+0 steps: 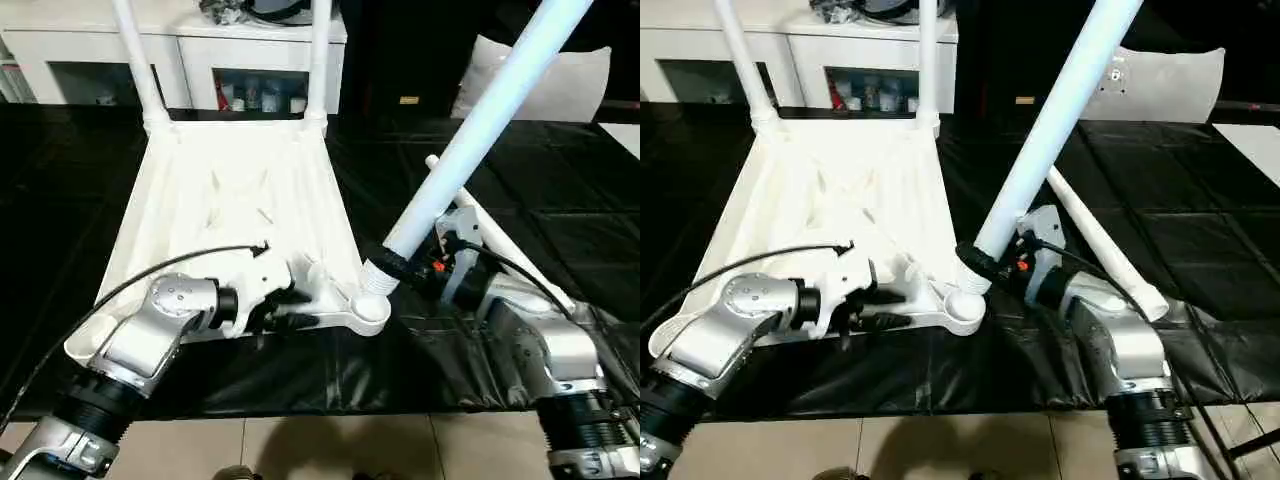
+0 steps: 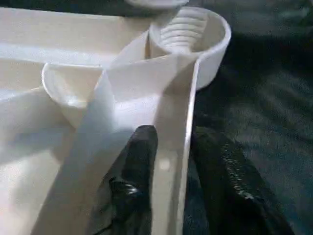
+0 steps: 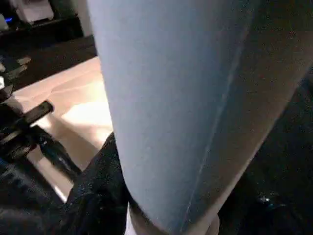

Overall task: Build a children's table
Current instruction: Insert table leg to table base

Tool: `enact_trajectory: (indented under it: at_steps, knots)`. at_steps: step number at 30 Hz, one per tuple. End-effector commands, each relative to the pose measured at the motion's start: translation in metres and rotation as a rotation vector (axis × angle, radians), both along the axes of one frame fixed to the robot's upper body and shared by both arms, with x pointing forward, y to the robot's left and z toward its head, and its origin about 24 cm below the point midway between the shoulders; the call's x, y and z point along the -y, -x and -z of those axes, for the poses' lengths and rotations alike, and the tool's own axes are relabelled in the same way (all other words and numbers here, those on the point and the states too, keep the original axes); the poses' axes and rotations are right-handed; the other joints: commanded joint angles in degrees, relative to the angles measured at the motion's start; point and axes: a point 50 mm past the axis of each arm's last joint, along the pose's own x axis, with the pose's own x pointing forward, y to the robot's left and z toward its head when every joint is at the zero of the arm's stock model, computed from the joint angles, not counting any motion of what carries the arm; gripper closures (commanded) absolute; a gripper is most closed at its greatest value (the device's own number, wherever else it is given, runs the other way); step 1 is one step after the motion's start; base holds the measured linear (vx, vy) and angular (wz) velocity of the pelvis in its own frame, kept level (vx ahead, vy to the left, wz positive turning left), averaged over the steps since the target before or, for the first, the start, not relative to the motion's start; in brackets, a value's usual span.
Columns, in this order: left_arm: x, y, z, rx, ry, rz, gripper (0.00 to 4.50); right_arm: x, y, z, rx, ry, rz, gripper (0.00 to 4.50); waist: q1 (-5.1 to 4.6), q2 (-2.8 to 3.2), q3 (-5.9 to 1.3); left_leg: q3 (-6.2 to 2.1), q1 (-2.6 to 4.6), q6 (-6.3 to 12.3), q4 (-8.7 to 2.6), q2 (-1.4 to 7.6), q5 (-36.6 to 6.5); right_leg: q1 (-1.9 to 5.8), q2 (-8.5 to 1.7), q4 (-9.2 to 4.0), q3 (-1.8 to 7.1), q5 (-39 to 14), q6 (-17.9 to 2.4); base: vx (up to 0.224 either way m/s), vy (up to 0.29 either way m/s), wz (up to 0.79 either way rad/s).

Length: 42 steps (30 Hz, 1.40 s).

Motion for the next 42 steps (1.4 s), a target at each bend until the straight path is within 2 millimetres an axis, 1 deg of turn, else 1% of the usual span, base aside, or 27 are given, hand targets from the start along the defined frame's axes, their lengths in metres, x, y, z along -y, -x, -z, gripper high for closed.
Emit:
enact_trajectory:
  at_steps: [1,2,3,4,5,6,7,9,10,12,13,14,15,17,18,20,22,23,24,26,30,31,32,35,39,41,42]
  knots:
    - [0.001,-0.003,-0.002,0.008,-0.017,0.015,3.41,-0.002,0.002,-0.005,0.015,0.004,-0.031,2.59,-0.12,0.89,-3.94,-0.88,0.41,0.10,-4.48,2.01,-14.82,2.96,-4.09,-5.09,3.04,-24.93,-6.05,0.000,0.000,0.00]
    - [0.001,-0.003,-0.001,0.008,-0.018,0.015,3.41,-0.002,0.002,-0.005,0.014,0.006,-0.037,2.59,-0.08,0.86,-3.98,-0.91,0.39,0.06,-4.45,2.05,-14.86,2.99,-4.22,-5.10,3.05,-25.34,-6.02,0.000,0.000,0.00]
    - [0.001,-0.003,-0.001,0.007,-0.019,0.016,3.60,-0.002,0.003,-0.005,0.012,0.009,-0.043,2.59,-0.12,1.05,-3.97,-0.97,0.42,-0.01,-4.51,2.13,-15.16,2.96,-4.20,-5.18,3.00,-25.35,-6.14,0.000,0.000,0.00]
    - [0.000,-0.004,0.000,0.002,-0.034,0.024,3.60,-0.003,0.003,-0.005,0.006,0.015,-0.055,2.59,-0.18,0.95,-3.94,-1.00,0.33,-0.02,-4.53,2.14,-15.27,3.02,-4.19,-5.14,2.97,-25.39,-6.11,0.000,0.000,0.00]
    - [-0.002,-0.004,0.001,0.000,-0.058,0.033,3.68,-0.003,0.004,-0.004,-0.002,0.022,-0.069,2.59,-0.14,1.01,-3.91,-0.99,0.53,0.06,-4.52,2.08,-15.76,2.89,-4.10,-5.28,2.92,-26.13,-5.89,0.000,0.000,0.00]
    - [-0.003,-0.004,0.002,0.001,-0.068,0.037,3.79,-0.004,0.004,-0.004,-0.004,0.025,-0.074,2.59,-0.15,0.92,-3.89,-1.02,0.47,0.15,-4.56,2.07,-15.80,2.98,-4.12,-5.34,2.94,-26.50,-5.57,0.000,0.000,0.00]
    - [-0.003,-0.004,0.002,0.001,-0.068,0.037,3.90,-0.004,0.004,-0.004,-0.004,0.025,-0.074,2.59,-0.13,0.97,-3.88,-1.01,0.45,0.11,-4.53,2.07,-15.88,2.97,-4.20,-5.31,2.94,-26.79,-5.47,0.000,0.000,0.00]
    - [-0.005,-0.005,0.003,0.005,-0.087,0.042,4.10,-0.004,0.005,-0.004,-0.012,0.029,-0.087,2.59,-0.11,0.96,-3.84,-1.04,0.54,0.07,-4.49,2.03,-16.17,2.86,-4.26,-5.57,2.87,-28.07,-5.19,0.000,0.000,0.00]
    - [-0.006,-0.006,0.004,0.011,-0.095,0.043,4.10,-0.004,0.005,-0.004,-0.018,0.036,-0.101,2.59,-0.15,0.87,-3.86,-1.04,0.53,0.04,-4.49,2.04,-16.22,2.90,-4.25,-5.56,2.86,-28.21,-5.09,0.000,0.000,0.00]
    - [-0.006,-0.007,0.004,0.013,-0.098,0.043,4.35,-0.004,0.005,-0.004,-0.022,0.044,-0.111,2.59,-0.16,0.89,-3.81,-1.06,0.65,0.10,-4.48,2.03,-16.78,2.81,-4.24,-5.72,2.77,-29.20,-4.71,0.000,0.000,0.00]
    - [-0.006,-0.007,0.003,0.013,-0.094,0.042,4.43,-0.004,0.005,-0.005,-0.023,0.049,-0.119,2.59,-0.12,1.13,-3.80,-1.08,0.62,0.06,-4.47,1.99,-16.83,2.82,-4.29,-5.74,2.76,-29.43,-4.65,0.000,0.000,0.00]
    - [-0.007,-0.008,0.003,0.013,-0.088,0.039,4.48,-0.005,0.005,-0.005,-0.024,0.054,-0.127,2.59,-0.14,0.99,-3.82,-1.10,0.56,0.07,-4.49,2.02,-16.76,2.86,-4.34,-5.83,2.75,-29.54,-4.55,0.000,0.000,0.00]
    - [-0.007,-0.008,0.002,0.013,-0.085,0.038,4.48,-0.005,0.004,-0.006,-0.023,0.056,-0.132,2.59,-0.15,0.77,-3.85,-1.13,0.50,0.14,-4.49,2.01,-16.49,2.89,-4.33,-5.72,2.72,-29.57,-4.48,0.000,0.000,0.00]
    - [-0.007,-0.009,0.002,0.019,-0.088,0.038,4.50,-0.005,0.003,-0.008,-0.024,0.062,-0.144,2.59,-0.34,0.81,-3.81,-1.21,0.34,0.08,-4.53,2.01,-16.60,2.97,-4.33,-5.70,2.65,-29.83,-4.43,0.000,0.000,0.00]
    - [-0.007,-0.009,0.002,0.021,-0.088,0.038,4.50,-0.005,0.003,-0.008,-0.024,0.064,-0.145,2.59,-0.37,0.60,-3.87,-1.14,0.44,0.22,-4.41,1.95,-16.32,2.90,-4.38,-5.75,2.67,-30.15,-4.32,0.000,0.000,0.00]
    - [-0.007,-0.011,0.002,0.028,-0.091,0.032,4.50,-0.006,0.002,-0.009,-0.026,0.074,-0.157,2.59,-0.48,0.61,-3.89,-1.11,0.28,0.43,-4.40,1.97,-15.55,2.94,-4.38,-5.65,2.77,-29.46,-4.52,0.000,0.000,0.00]
    - [-0.006,-0.011,0.002,0.029,-0.091,0.029,4.50,-0.006,0.002,-0.009,-0.027,0.076,-0.162,2.59,-0.54,0.69,-3.90,-1.06,0.39,0.54,-4.39,2.03,-15.46,2.83,-4.31,-5.60,2.78,-28.89,-4.89,0.000,0.000,0.00]
    - [-0.006,-0.012,0.002,0.030,-0.090,0.025,4.50,-0.007,0.001,-0.010,-0.027,0.079,-0.165,2.59,-0.57,0.44,-3.93,-0.99,0.40,0.63,-4.35,2.05,-15.34,2.82,-4.33,-5.61,2.81,-28.56,-5.09,0.000,0.000,0.00]
    - [-0.005,-0.013,0.002,0.030,-0.090,0.021,4.50,-0.008,0.000,-0.010,-0.028,0.083,-0.171,2.59,-0.53,0.54,-3.92,-1.03,0.33,0.64,-4.40,2.08,-15.03,2.88,-4.35,-5.45,2.82,-28.30,-5.34,0.000,0.000,0.00]
    - [-0.002,-0.014,0.001,0.034,-0.077,0.022,4.50,-0.010,-0.003,-0.011,-0.029,0.093,-0.182,2.59,-0.58,0.69,-3.90,-1.01,0.44,0.61,-4.34,2.08,-15.15,2.80,-4.33,-5.45,2.81,-28.29,-5.41,0.000,0.000,0.00]
    - [0.002,-0.013,-0.002,0.051,-0.039,0.049,4.50,-0.013,-0.007,-0.010,-0.030,0.106,-0.185,2.59,-0.50,0.72,-3.96,-0.96,0.49,0.36,-4.30,2.07,-15.18,2.78,-4.37,-5.50,2.85,-27.97,-5.83,0.000,0.000,0.00]
    - [0.004,-0.012,-0.003,0.053,-0.025,0.056,4.50,-0.014,-0.008,-0.010,-0.033,0.107,-0.189,2.59,-0.45,0.98,-3.97,-1.01,0.49,0.25,-4.31,2.10,-15.06,2.80,-4.40,-5.37,2.90,-27.49,-6.04,0.000,0.000,0.00]
    - [0.005,-0.012,-0.004,0.053,-0.017,0.060,4.50,-0.015,-0.009,-0.009,-0.038,0.108,-0.193,2.59,-0.46,0.85,-4.01,-0.98,0.37,0.27,-4.37,2.16,-14.89,2.91,-4.36,-5.31,2.93,-26.45,-6.30,0.000,0.000,0.00]
    - [0.007,-0.012,-0.003,0.055,-0.019,0.066,4.50,-0.018,-0.012,-0.004,-0.063,0.139,-0.224,2.59,-0.45,0.80,-4.04,-1.01,0.31,0.19,-4.38,2.21,-14.80,3.02,-4.33,-4.93,2.96,-24.91,-7.23,0.000,0.000,0.00]
    - [0.007,-0.013,-0.003,0.066,-0.027,0.072,4.50,-0.021,-0.011,0.002,-0.097,0.174,-0.291,2.59,-0.39,0.87,-3.95,-0.94,0.42,0.39,-4.34,2.16,-15.11,2.99,-4.36,-5.17,2.96,-26.31,-6.77,0.000,0.000,0.00]
    - [0.007,-0.012,-0.003,0.068,-0.028,0.076,4.50,-0.021,-0.011,0.003,-0.102,0.179,-0.292,2.59,-0.39,0.87,-3.99,-0.96,0.36,0.41,-4.34,2.16,-15.07,3.05,-4.38,-5.17,2.96,-26.52,-6.68,0.000,0.000,0.00]
    - [0.007,-0.012,-0.004,0.068,-0.028,0.080,4.50,-0.022,-0.013,0.004,-0.103,0.189,-0.287,2.59,-0.33,0.68,-3.95,-0.95,0.40,0.54,-4.34,2.19,-14.82,2.93,-4.41,-5.12,2.97,-27.09,-6.52,0.000,0.000,0.00]
